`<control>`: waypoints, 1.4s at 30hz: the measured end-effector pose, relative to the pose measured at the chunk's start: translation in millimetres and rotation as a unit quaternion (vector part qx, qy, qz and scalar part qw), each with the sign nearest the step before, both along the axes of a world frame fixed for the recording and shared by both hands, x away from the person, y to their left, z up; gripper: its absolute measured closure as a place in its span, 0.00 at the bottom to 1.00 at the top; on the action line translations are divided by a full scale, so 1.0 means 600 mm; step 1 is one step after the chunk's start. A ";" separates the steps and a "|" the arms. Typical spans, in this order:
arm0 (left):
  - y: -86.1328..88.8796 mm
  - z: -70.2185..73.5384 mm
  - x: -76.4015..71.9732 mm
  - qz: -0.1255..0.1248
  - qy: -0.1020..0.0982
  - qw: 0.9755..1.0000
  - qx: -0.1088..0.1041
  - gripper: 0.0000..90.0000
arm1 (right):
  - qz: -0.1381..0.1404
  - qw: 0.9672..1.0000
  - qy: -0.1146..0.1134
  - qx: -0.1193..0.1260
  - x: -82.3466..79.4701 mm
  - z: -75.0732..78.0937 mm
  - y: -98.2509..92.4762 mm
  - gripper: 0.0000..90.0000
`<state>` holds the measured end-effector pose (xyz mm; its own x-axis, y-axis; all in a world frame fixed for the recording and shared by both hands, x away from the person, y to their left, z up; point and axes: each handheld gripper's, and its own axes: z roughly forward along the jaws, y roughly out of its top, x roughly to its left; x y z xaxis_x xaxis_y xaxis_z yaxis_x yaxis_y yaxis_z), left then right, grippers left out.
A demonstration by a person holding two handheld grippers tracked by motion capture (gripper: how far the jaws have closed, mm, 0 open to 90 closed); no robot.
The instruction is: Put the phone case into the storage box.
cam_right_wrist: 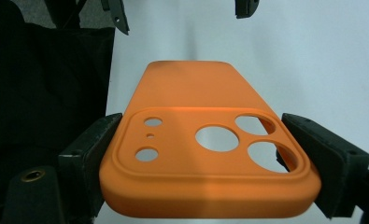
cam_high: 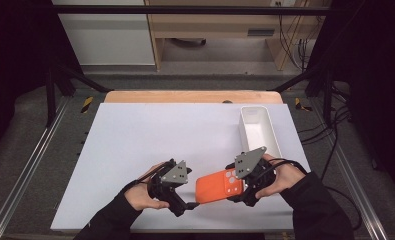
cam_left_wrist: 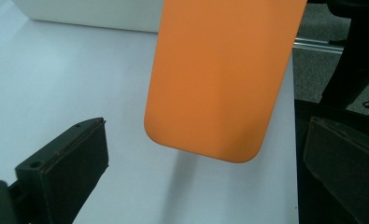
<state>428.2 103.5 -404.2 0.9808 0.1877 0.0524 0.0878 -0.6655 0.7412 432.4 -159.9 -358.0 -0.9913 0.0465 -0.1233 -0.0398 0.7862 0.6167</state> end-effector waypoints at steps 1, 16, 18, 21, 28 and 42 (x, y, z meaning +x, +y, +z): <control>-0.001 0.000 0.001 -0.001 0.001 1.000 0.002 0.00 | 0.001 1.000 0.000 -0.004 0.001 0.001 0.001 0.18; -0.020 -0.003 0.012 -0.013 0.001 0.999 0.048 0.00 | -0.004 0.999 0.014 -0.031 0.008 0.010 0.025 0.18; -0.023 -0.004 0.013 -0.014 0.002 0.998 0.053 0.00 | -0.001 0.999 0.016 -0.035 0.009 0.009 0.028 0.18; -0.027 -0.005 0.014 -0.015 0.003 0.998 0.057 0.00 | -0.001 0.999 0.017 -0.042 0.009 0.008 0.033 0.18; -0.038 -0.008 0.014 -0.026 -0.003 0.996 0.082 0.00 | -0.003 0.998 0.019 -0.052 0.012 0.008 0.039 0.18; -0.061 -0.016 0.018 -0.040 -0.010 0.990 0.136 0.00 | 0.000 0.998 0.023 -0.064 0.013 0.007 0.051 0.18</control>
